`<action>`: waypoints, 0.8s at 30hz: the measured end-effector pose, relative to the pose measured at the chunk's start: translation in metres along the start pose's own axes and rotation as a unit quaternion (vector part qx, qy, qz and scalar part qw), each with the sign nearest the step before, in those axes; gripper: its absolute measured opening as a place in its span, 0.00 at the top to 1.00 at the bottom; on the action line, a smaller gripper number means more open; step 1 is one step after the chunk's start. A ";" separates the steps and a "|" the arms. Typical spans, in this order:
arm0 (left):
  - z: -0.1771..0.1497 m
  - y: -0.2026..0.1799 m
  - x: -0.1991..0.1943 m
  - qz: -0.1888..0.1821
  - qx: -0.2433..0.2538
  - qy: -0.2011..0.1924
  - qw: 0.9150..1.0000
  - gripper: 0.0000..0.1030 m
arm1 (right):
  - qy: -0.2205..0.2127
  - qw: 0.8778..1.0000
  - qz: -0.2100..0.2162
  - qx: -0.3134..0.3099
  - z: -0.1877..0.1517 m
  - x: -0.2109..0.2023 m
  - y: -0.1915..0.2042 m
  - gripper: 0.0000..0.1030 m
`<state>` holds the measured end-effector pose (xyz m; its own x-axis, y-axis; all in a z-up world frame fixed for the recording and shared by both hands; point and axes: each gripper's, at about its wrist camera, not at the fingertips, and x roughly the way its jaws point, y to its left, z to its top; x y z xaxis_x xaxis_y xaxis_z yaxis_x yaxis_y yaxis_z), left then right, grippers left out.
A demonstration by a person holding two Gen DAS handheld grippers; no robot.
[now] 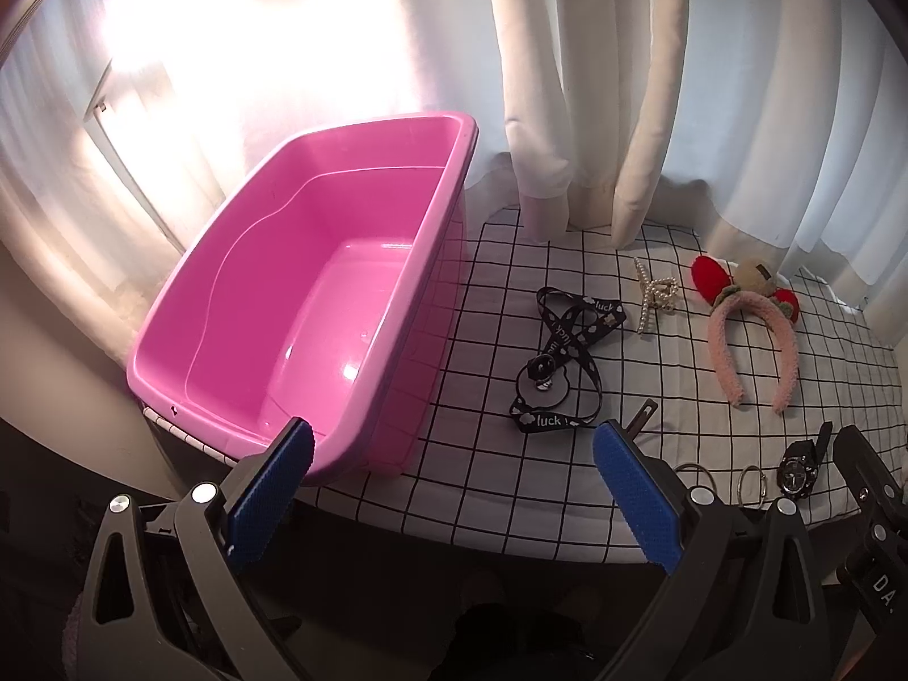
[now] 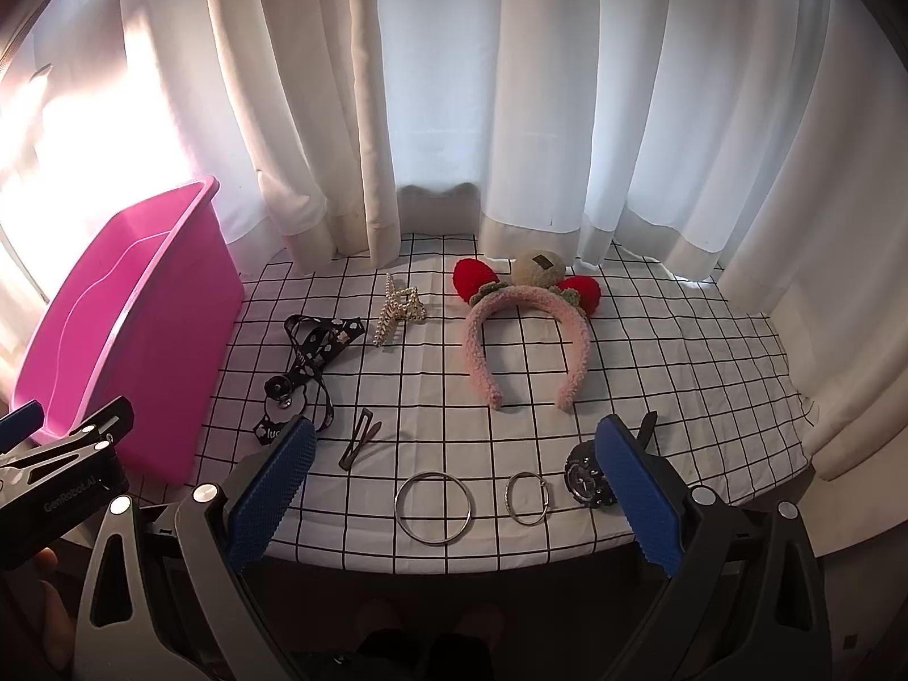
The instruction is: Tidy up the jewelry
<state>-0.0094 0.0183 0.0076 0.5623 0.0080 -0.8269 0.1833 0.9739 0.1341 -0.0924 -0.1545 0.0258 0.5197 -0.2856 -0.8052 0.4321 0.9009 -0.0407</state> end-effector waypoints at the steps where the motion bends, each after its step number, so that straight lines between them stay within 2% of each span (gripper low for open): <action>1: 0.000 -0.001 0.000 0.001 0.000 0.000 1.000 0.06 | 0.000 1.000 0.000 0.000 0.000 0.000 0.000 0.09; 24: 0.002 -0.003 -0.002 0.003 -0.001 0.000 1.000 0.06 | 0.001 1.000 0.004 0.002 0.003 0.001 -0.002 0.09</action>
<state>-0.0096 0.0148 0.0102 0.5639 0.0131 -0.8257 0.1789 0.9742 0.1376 -0.0905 -0.1572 0.0263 0.5217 -0.2786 -0.8064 0.4311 0.9017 -0.0325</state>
